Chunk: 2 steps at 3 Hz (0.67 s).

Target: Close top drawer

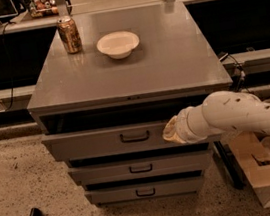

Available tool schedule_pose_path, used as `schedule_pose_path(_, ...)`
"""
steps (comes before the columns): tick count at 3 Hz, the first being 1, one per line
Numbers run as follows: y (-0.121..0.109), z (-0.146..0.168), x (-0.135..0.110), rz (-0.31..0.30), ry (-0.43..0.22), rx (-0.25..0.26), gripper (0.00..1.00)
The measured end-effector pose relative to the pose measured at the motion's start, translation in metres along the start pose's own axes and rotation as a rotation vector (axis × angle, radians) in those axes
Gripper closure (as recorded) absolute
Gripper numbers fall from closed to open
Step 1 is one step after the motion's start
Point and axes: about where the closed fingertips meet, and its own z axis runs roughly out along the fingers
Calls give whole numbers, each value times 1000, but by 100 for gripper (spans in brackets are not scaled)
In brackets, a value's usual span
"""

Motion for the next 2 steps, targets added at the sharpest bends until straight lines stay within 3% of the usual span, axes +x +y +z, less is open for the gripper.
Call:
schedule_pose_path(1, -11, 14, 2, -4, 1, 9, 100)
schedule_pose_path(2, -7, 12, -4, -35, -5, 31, 100)
